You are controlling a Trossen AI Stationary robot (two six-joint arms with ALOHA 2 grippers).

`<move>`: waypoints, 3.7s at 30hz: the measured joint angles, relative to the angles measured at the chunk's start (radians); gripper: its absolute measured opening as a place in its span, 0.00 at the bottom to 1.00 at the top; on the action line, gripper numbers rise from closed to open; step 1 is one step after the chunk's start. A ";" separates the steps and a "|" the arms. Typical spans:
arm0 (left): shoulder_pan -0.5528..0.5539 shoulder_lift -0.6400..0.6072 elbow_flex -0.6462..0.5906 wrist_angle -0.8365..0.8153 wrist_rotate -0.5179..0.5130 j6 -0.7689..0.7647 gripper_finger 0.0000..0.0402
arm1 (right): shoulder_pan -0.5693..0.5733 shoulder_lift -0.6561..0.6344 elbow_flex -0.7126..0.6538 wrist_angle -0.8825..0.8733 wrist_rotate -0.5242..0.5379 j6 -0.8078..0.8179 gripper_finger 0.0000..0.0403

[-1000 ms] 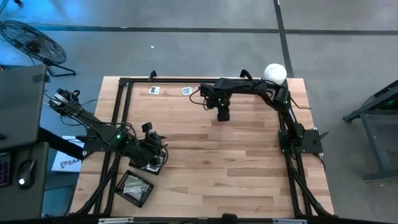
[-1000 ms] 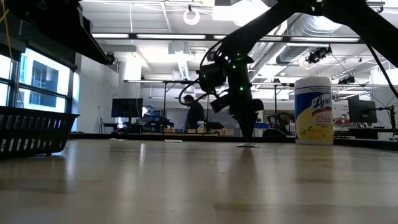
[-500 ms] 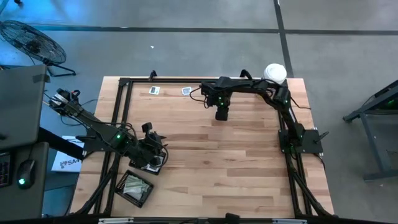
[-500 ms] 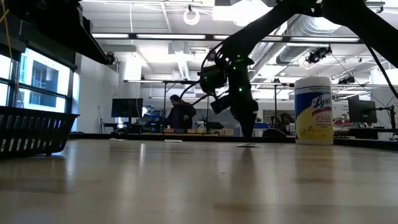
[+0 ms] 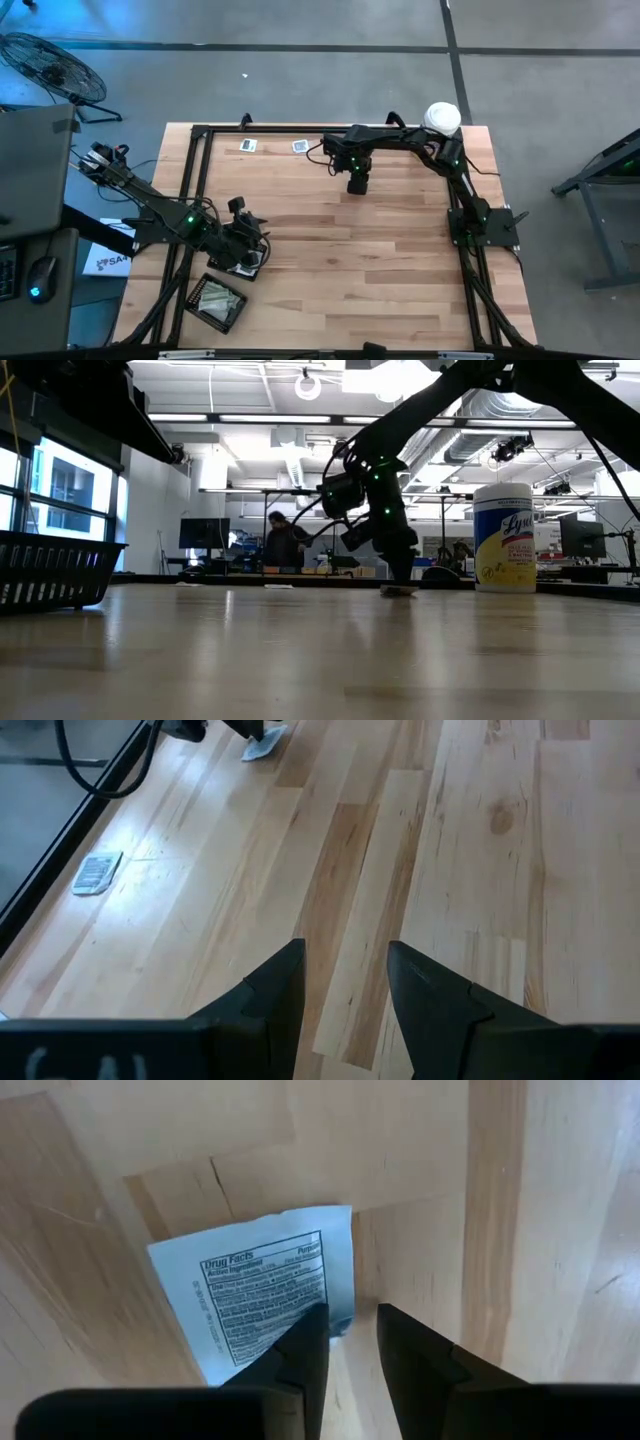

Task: Pick & Place First Aid Supplies
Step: Put the towelette pack into the top black bin

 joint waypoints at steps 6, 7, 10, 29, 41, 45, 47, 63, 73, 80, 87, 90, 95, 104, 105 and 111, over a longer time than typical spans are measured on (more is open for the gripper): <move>0.000 0.000 0.000 0.001 -0.003 -0.016 0.35 | 0.002 0.002 -0.002 0.025 -0.002 0.076 0.19; 0.000 0.000 0.000 0.000 -0.003 -0.019 0.35 | 0.005 0.002 -0.003 0.029 -0.002 0.080 0.17; 0.000 0.000 0.000 -0.007 -0.006 -0.029 0.35 | 0.022 0.003 -0.005 0.040 -0.001 0.086 0.09; 0.308 0.001 -0.209 0.489 0.399 0.122 0.35 | 0.279 -0.132 -0.005 0.030 0.268 0.247 0.00; 0.461 0.014 -0.322 0.902 0.606 -0.006 0.35 | 0.565 -0.178 -0.005 0.232 0.652 0.435 0.00; 0.466 0.015 -0.322 0.914 0.609 -0.089 0.35 | 0.643 -0.178 -0.005 0.304 0.778 0.452 0.00; 0.464 0.015 -0.322 0.942 0.590 -0.096 0.35 | 0.670 -0.178 -0.005 0.353 0.817 0.452 0.00; 0.464 0.015 -0.322 1.042 0.532 0.020 0.35 | 0.707 -0.180 -0.005 0.718 0.812 0.253 0.00; 0.464 0.015 -0.322 0.968 0.484 0.042 0.12 | 0.712 -0.180 -0.005 0.720 0.765 0.253 0.00; 0.464 0.016 -0.322 0.955 0.486 0.170 0.02 | 0.711 -0.180 -0.004 0.722 0.685 0.252 0.00; 0.422 0.007 -0.290 0.840 0.457 0.212 0.01 | 0.764 -0.236 -0.004 0.709 0.599 0.179 0.12; 0.349 0.006 -0.207 0.672 0.399 0.272 0.01 | 0.800 -0.287 -0.001 0.677 0.622 0.188 0.20; 0.135 0.010 -0.073 0.412 0.244 0.337 0.00 | 0.853 -0.333 -0.001 0.591 0.600 0.259 0.29; -0.276 0.010 0.063 -0.001 0.176 -0.045 0.00 | 0.899 -0.337 -0.003 0.529 0.498 0.343 0.30; -0.300 0.010 0.064 -0.013 0.173 -0.099 0.00 | 0.898 -0.337 -0.003 0.531 0.496 0.348 0.29; -0.333 0.015 0.036 -0.215 0.176 -0.374 0.00 | 0.869 -0.336 -0.003 0.536 0.527 0.405 0.28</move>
